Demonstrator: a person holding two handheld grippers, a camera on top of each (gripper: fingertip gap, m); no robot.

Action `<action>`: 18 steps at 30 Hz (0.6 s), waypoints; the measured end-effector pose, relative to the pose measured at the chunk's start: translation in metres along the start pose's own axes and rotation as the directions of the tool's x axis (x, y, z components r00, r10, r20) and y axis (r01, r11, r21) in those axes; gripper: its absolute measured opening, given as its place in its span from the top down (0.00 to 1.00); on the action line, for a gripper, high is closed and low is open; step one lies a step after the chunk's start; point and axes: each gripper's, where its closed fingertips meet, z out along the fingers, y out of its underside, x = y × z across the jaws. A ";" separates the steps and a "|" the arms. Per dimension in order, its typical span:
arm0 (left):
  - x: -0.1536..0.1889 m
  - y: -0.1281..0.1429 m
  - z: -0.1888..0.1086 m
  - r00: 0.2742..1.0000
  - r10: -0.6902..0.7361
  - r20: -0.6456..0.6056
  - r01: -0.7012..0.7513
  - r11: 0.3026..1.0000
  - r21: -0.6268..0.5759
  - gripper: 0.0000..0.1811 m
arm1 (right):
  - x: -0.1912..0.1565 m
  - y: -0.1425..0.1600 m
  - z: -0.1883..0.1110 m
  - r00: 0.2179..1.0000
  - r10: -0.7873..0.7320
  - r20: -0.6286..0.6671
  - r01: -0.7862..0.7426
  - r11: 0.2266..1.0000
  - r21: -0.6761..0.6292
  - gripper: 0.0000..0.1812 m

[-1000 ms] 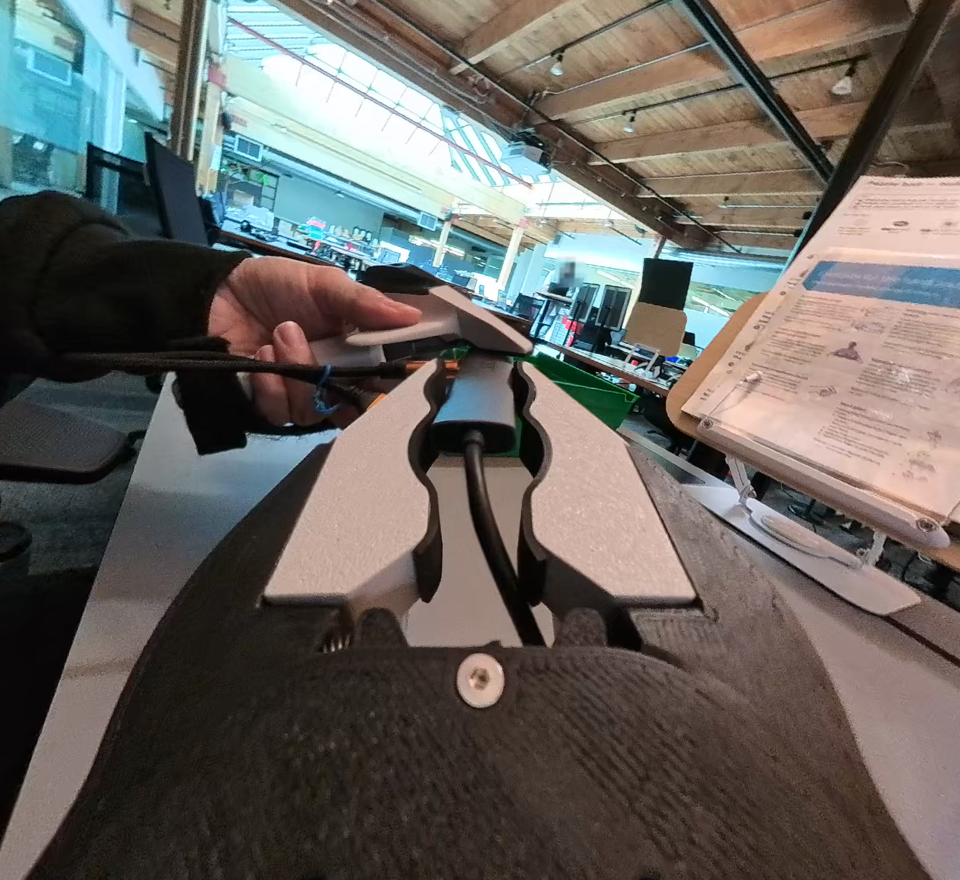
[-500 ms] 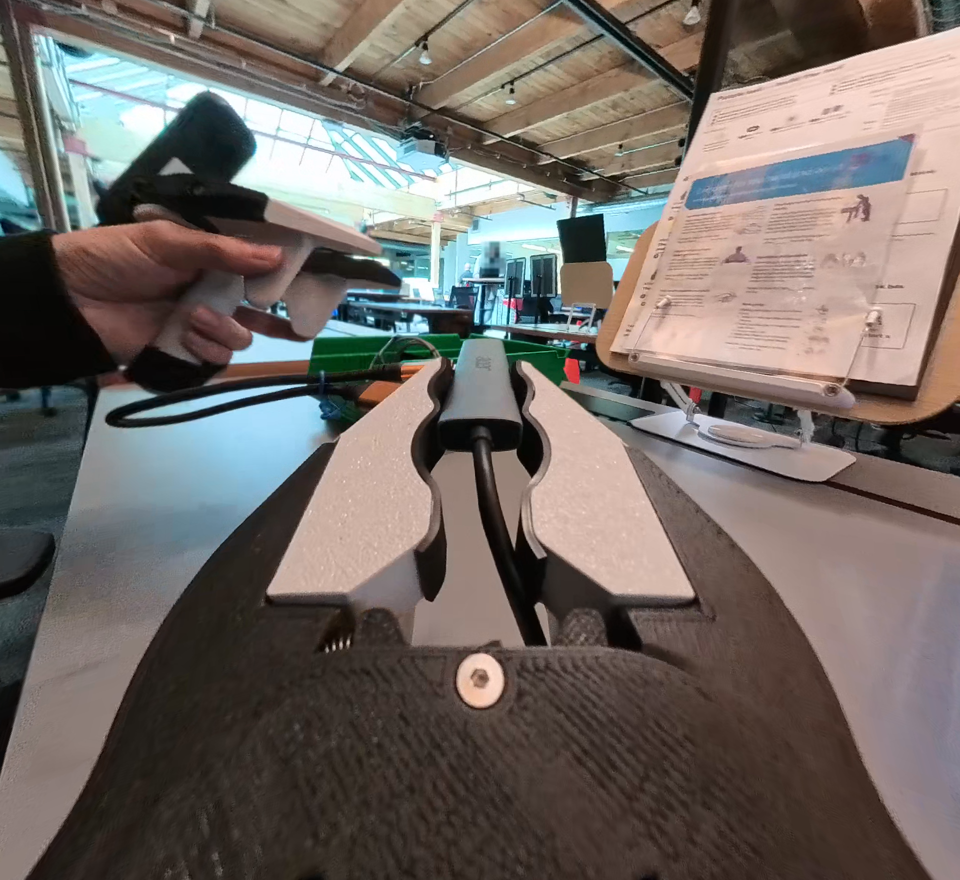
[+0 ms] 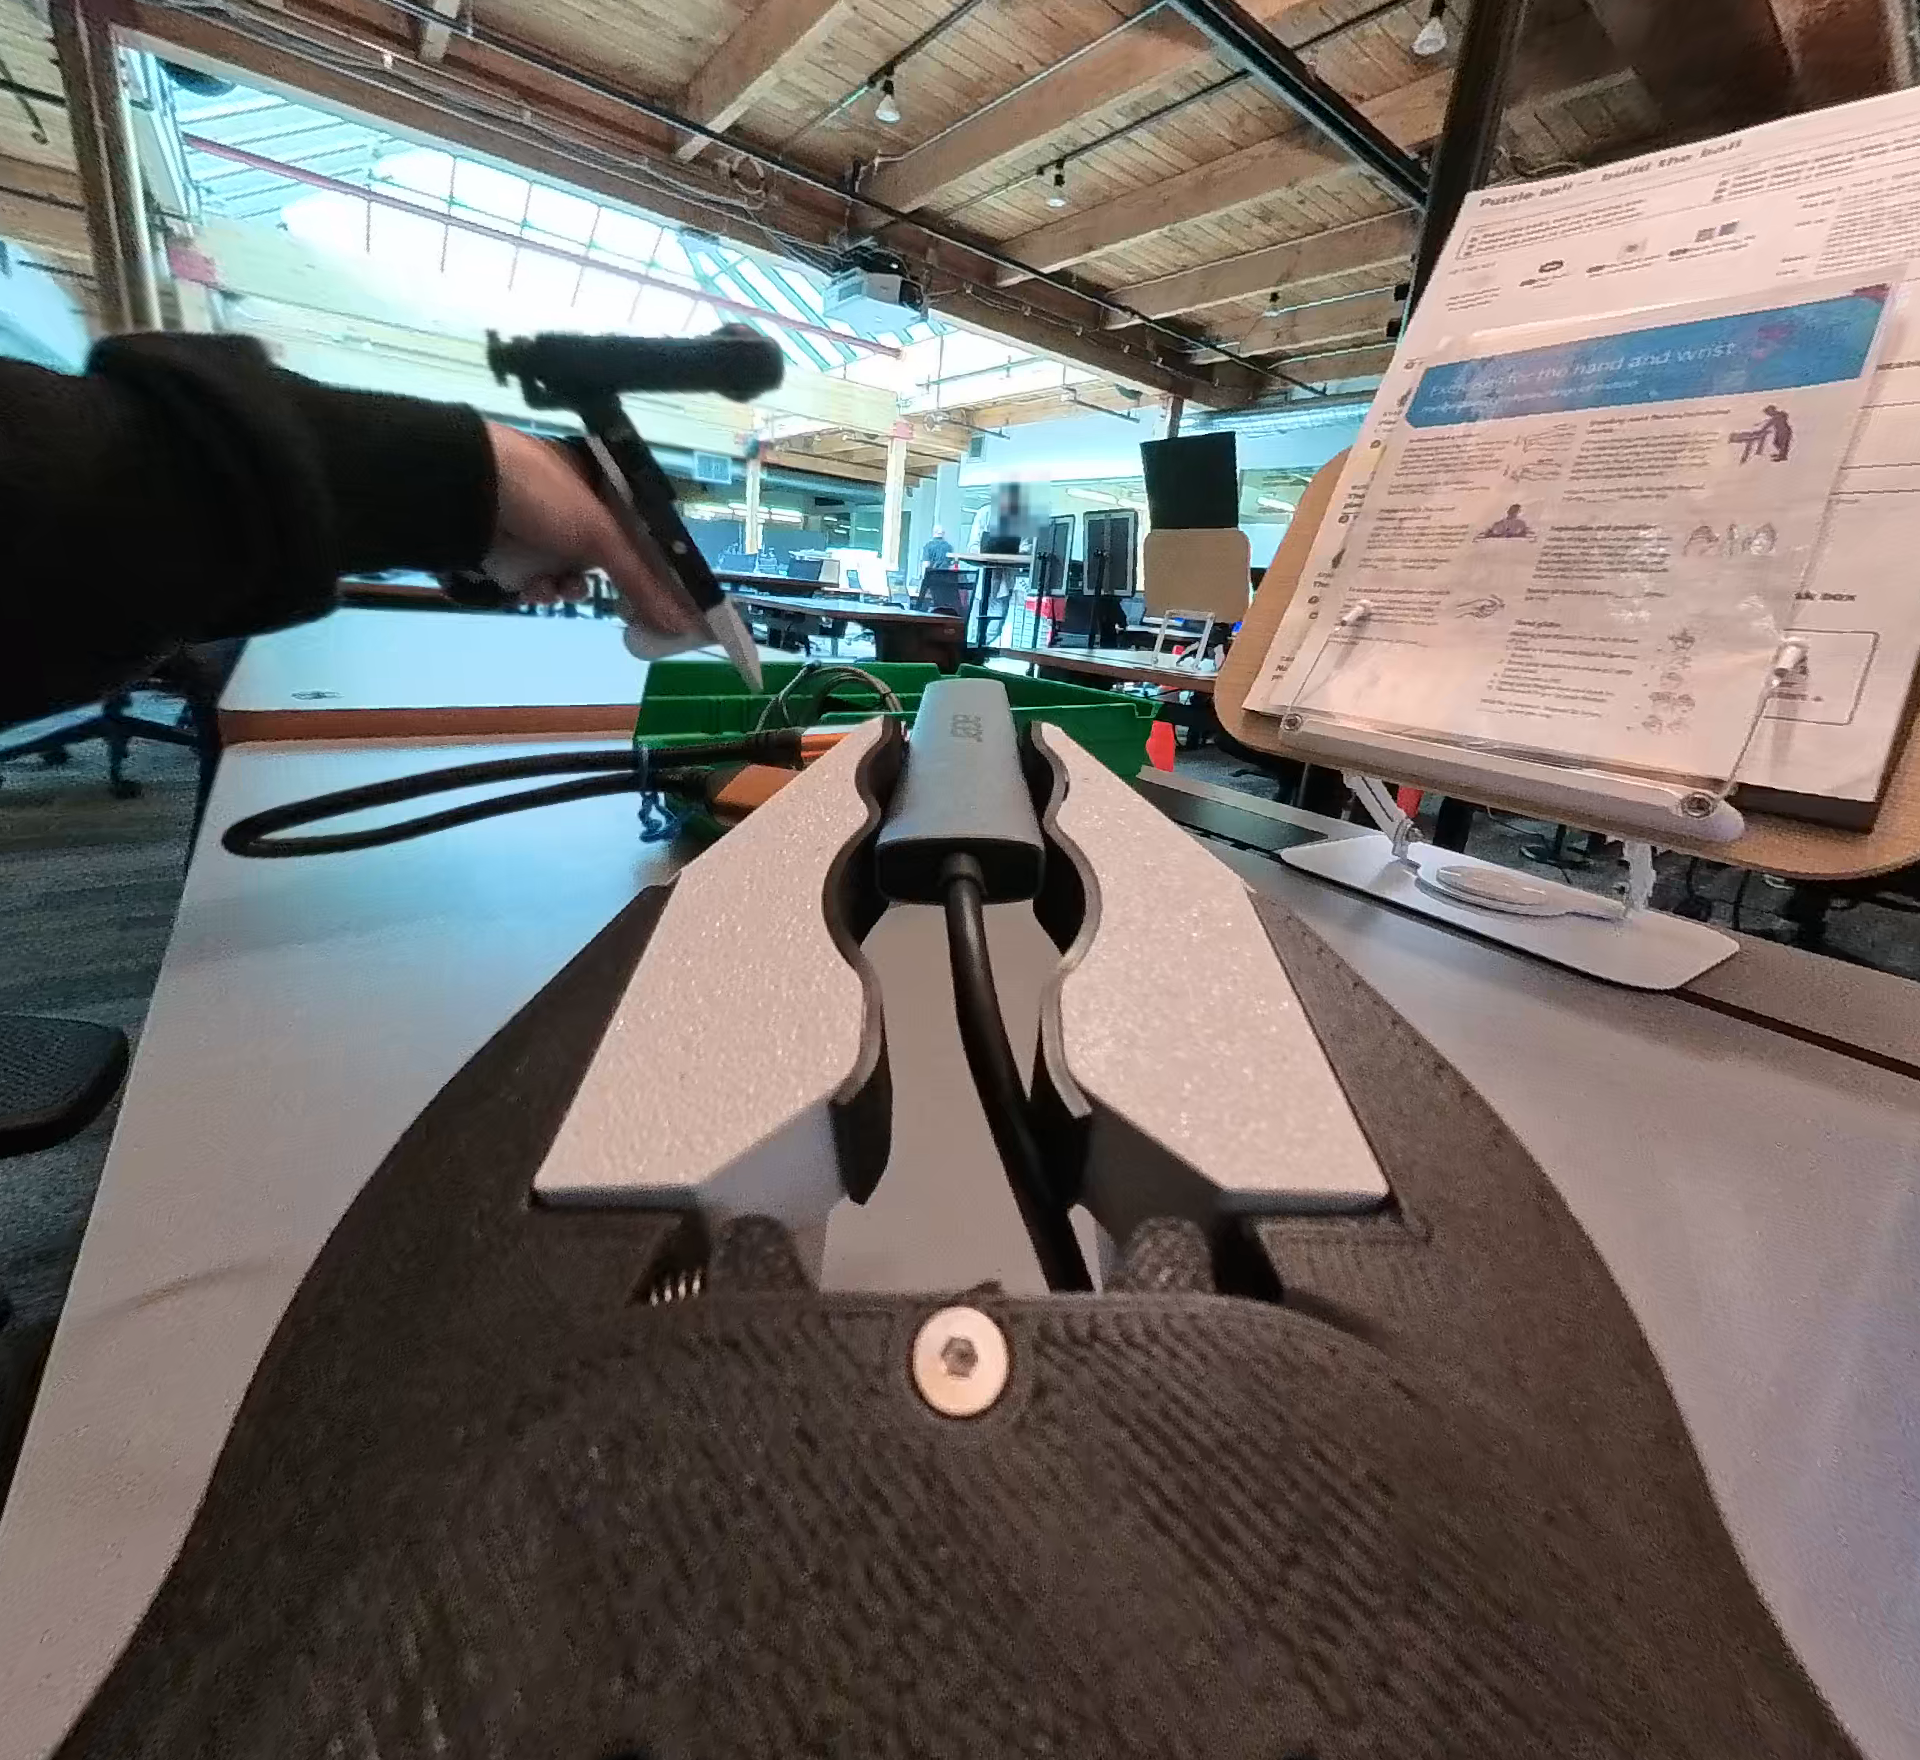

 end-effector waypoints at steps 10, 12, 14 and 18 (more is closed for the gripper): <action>-0.001 -0.018 0.041 0.870 -0.419 -0.261 0.467 0.870 0.160 0.87 | -0.005 0.001 0.001 1.000 -0.020 0.022 0.021 1.000 -0.009 0.88; -0.005 -0.025 0.038 0.851 -0.440 -0.286 0.506 0.833 0.224 0.93 | -0.005 0.001 0.001 1.000 -0.019 0.023 0.019 1.000 -0.009 0.88; -0.010 -0.030 0.032 0.873 -0.409 -0.266 0.477 0.830 0.288 0.99 | -0.004 0.001 0.001 1.000 -0.017 0.021 0.017 1.000 -0.007 0.88; -0.010 -0.042 0.006 0.957 -0.246 -0.152 0.287 0.867 0.407 0.99 | -0.005 0.001 0.001 1.000 -0.018 0.025 0.018 1.000 -0.008 0.88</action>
